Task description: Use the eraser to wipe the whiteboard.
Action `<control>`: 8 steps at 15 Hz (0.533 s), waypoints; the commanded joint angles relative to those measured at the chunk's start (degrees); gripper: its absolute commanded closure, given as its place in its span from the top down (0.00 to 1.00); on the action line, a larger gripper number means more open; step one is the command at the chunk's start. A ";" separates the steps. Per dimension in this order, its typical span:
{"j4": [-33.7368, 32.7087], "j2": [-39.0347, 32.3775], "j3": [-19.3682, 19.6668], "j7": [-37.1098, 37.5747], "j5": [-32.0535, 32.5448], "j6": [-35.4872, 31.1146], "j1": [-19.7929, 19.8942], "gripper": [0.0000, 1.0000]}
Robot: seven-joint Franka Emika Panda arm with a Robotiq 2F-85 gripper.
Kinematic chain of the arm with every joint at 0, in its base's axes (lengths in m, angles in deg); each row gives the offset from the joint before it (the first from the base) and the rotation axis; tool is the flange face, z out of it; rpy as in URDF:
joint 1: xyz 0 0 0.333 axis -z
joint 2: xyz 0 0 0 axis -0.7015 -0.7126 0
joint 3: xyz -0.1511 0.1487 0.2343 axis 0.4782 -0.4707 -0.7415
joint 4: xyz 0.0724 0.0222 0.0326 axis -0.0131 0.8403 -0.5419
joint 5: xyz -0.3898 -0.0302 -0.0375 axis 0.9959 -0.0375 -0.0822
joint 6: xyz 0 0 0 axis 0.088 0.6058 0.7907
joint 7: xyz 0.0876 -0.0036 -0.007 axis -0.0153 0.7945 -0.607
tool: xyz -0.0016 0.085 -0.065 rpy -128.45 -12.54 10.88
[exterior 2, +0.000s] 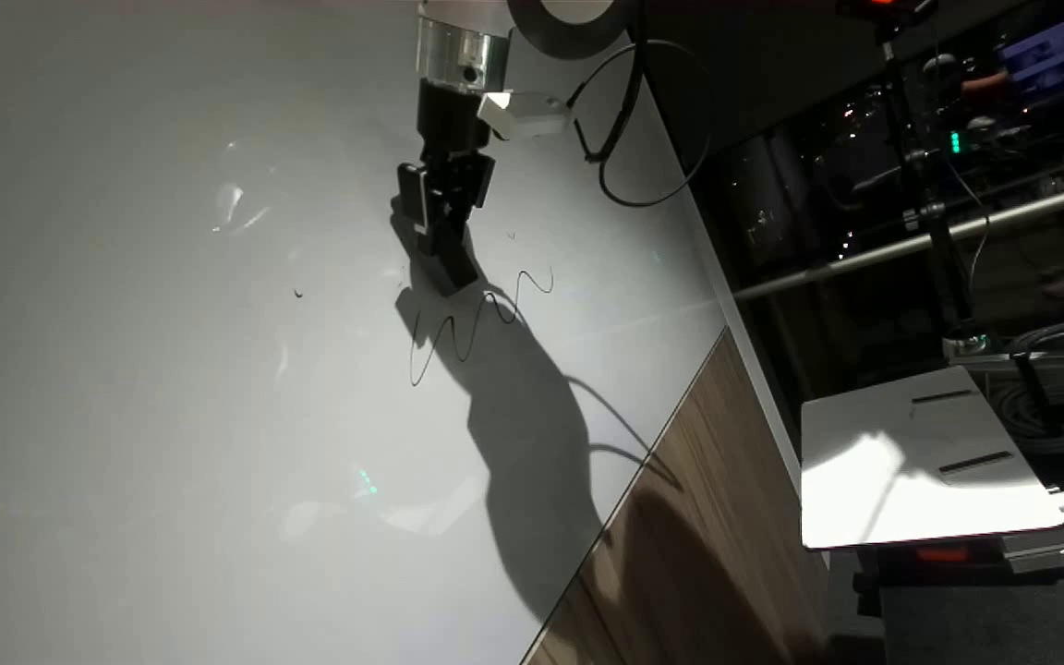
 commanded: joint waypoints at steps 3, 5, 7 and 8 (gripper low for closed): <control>-5.33 -5.02 -6.49 7.38 5.37 0.70 -2.77 0.29; -5.87 -6.19 -8.02 9.26 7.36 0.58 -3.25 0.29; -6.74 -7.57 -8.60 10.12 9.98 0.70 -3.27 0.29; -7.26 -8.27 -8.52 9.91 11.07 0.83 -3.13 0.29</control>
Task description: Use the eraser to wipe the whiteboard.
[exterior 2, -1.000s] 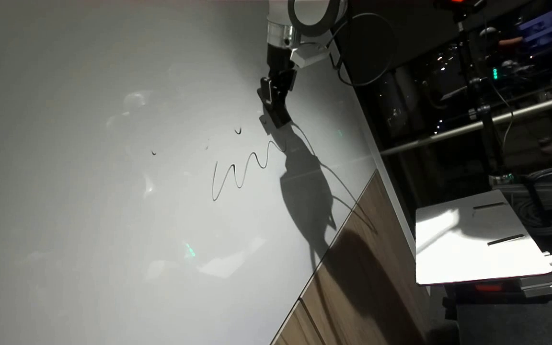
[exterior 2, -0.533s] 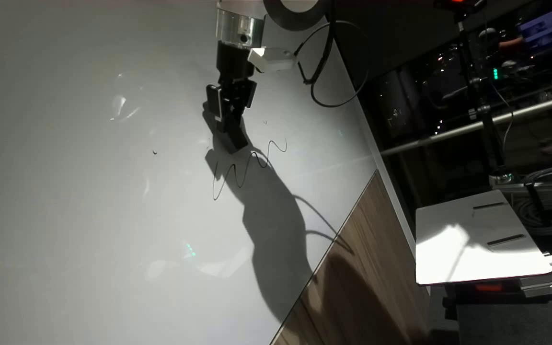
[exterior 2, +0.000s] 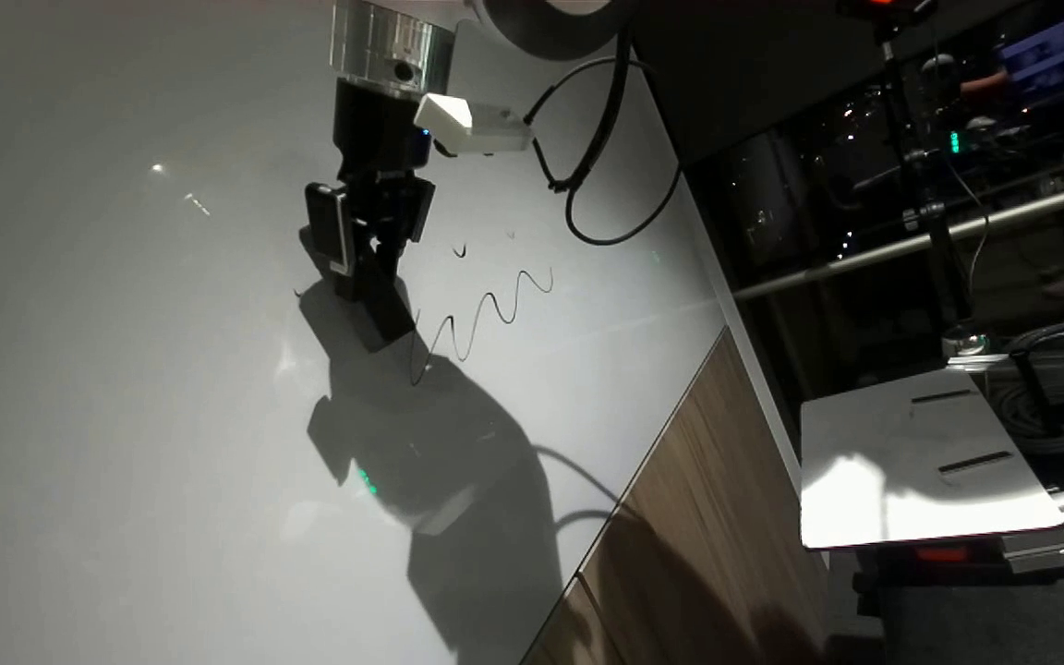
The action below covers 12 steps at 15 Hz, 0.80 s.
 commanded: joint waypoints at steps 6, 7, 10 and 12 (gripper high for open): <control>-6.43 -5.44 2.57 -0.67 7.68 0.90 3.00 0.29; -6.01 -5.19 2.66 -0.64 7.62 1.00 3.14 0.29; -4.76 -2.76 3.83 -2.83 6.21 1.79 4.39 0.29; -2.83 -0.68 5.47 -4.55 5.00 1.52 5.84 0.29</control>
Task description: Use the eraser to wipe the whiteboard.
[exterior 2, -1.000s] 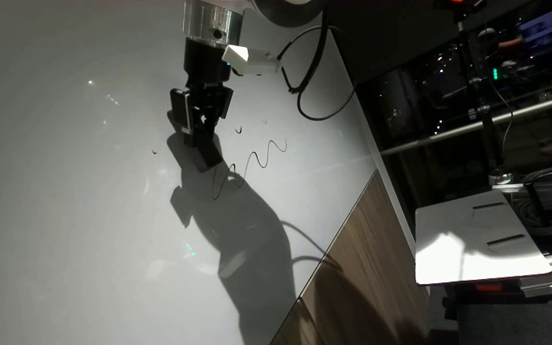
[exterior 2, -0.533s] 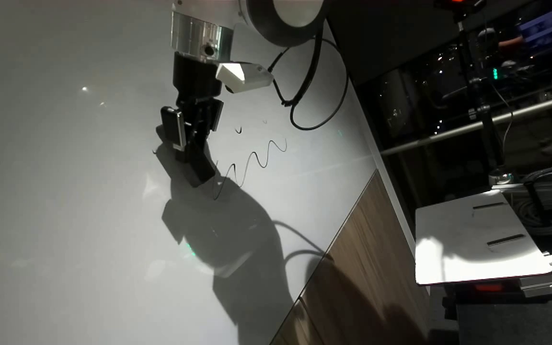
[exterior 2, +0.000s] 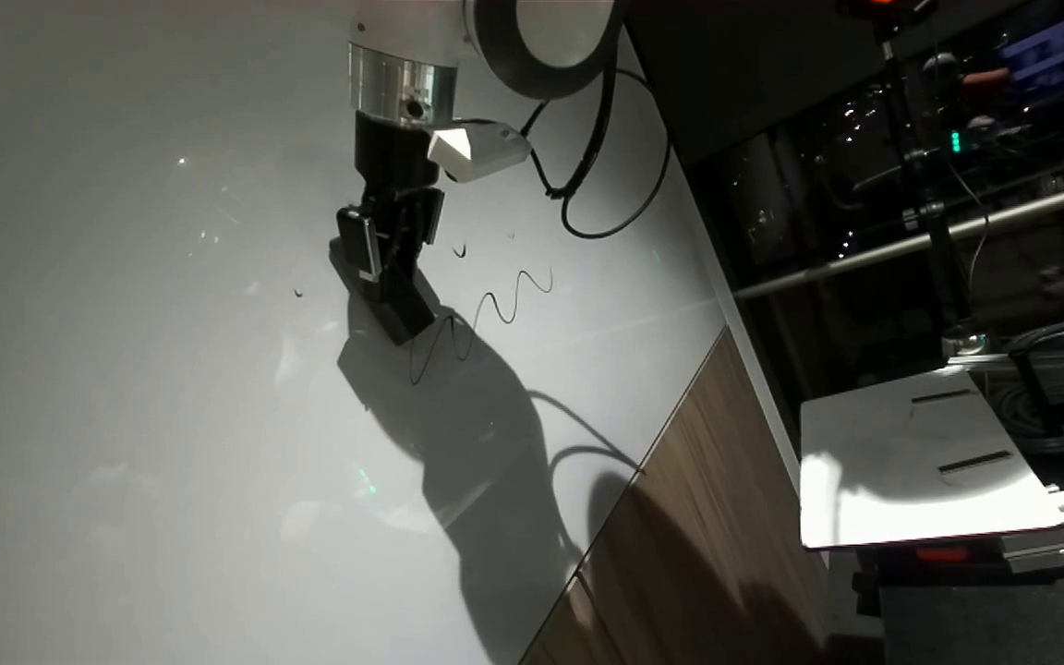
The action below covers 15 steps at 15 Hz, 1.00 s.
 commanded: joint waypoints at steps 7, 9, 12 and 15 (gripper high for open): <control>6.48 6.78 10.43 -4.38 -0.63 -2.52 8.27 0.29; 7.14 6.69 13.02 -6.05 -0.79 -3.33 9.84 0.29; 6.70 5.01 18.52 -9.93 -1.45 -4.48 10.73 0.29; 4.45 1.50 23.74 -16.47 -5.14 -6.43 11.50 0.29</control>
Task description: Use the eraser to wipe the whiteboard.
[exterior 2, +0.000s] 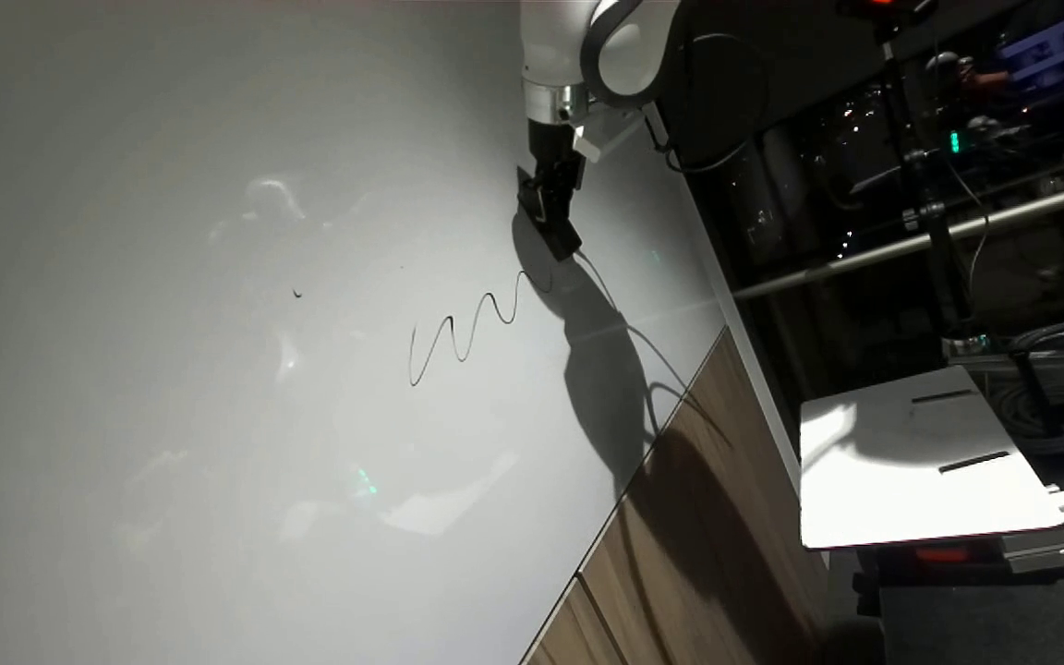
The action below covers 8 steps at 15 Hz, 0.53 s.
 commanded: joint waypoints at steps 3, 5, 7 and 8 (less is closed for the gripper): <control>-2.87 -5.24 5.82 -9.46 -9.29 -4.44 -0.25 0.29; 0.35 -3.32 5.05 -9.78 -12.30 -4.24 -1.57 0.29; 2.80 -2.55 4.18 -9.04 -14.27 -4.45 -2.92 0.29; 3.74 -2.62 3.76 -8.87 -14.93 -4.77 -3.67 0.29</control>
